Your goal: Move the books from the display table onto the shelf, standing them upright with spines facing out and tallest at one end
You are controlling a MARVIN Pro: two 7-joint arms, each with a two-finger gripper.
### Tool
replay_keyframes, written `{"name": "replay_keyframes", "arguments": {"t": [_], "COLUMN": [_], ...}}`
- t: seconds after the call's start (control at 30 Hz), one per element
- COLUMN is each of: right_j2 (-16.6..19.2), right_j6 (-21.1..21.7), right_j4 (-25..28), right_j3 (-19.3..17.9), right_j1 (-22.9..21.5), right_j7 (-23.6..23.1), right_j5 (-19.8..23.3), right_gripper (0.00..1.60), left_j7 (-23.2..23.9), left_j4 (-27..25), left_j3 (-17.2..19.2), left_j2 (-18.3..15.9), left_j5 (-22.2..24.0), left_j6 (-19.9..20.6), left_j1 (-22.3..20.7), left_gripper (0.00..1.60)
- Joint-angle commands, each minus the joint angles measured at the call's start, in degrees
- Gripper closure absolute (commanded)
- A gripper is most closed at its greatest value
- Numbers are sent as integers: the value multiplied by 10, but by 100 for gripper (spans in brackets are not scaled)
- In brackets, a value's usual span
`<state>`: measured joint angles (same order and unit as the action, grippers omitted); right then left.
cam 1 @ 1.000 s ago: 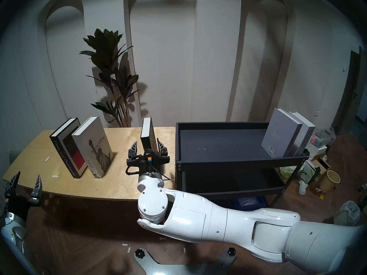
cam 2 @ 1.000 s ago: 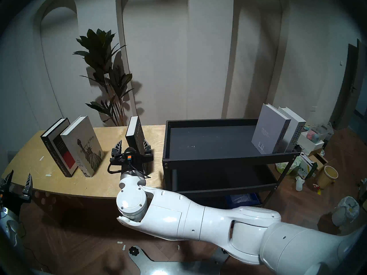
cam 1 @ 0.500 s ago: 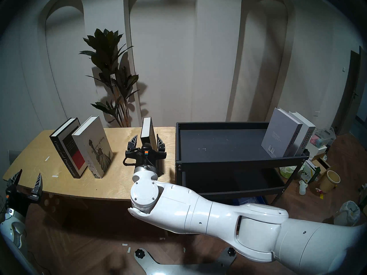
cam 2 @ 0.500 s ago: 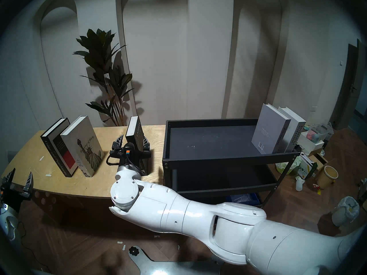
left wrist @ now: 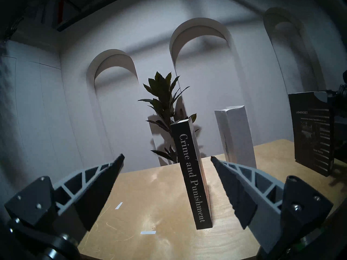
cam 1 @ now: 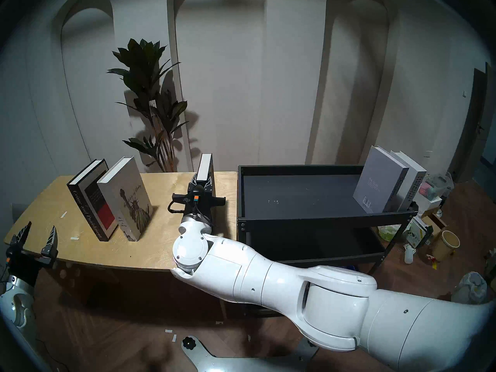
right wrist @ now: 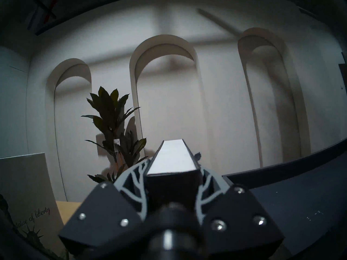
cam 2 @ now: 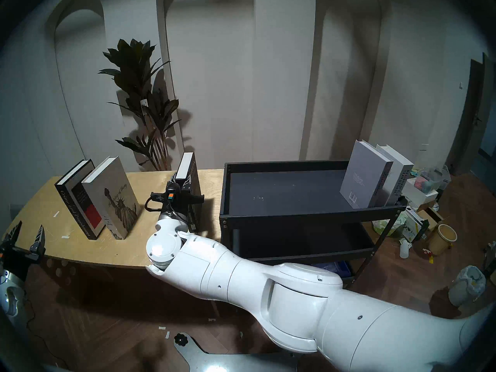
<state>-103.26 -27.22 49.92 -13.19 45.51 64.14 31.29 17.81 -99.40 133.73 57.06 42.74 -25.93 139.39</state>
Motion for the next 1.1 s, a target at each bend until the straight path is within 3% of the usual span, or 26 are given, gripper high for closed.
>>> {"name": "replay_keyframes", "arguments": {"t": [0.0, 0.37, 0.9, 0.93, 0.97, 1.07], "right_j2": [3, 30, 156, 177, 167, 193], "right_j6": [-15, 13, 77, 79, 82, 91], "right_j4": [51, 135, 254, 261, 256, 269], "right_j3": [7, -1, -64, -65, -75, -88], "right_j1": [-19, -73, -113, -116, -114, -115], "right_j7": [32, 51, 58, 58, 61, 62], "right_j5": [-40, -69, -71, -71, -69, -67], "right_gripper": [160, 160, 160, 160, 160, 160], "left_j7": [15, 19, 26, 27, 27, 29], "left_j4": [-19, -36, -41, -41, -41, -42], "left_j3": [7, 1, -19, -20, -22, -27], "left_j2": [-2, 11, 8, 7, 7, 5], "left_j5": [16, 12, 12, 12, 12, 11], "left_j6": [-10, -4, 4, 4, 4, 5], "left_j1": [-5, 5, -1, -1, -2, -4], "left_gripper": [0, 0, 0, 0, 0, 0]}}
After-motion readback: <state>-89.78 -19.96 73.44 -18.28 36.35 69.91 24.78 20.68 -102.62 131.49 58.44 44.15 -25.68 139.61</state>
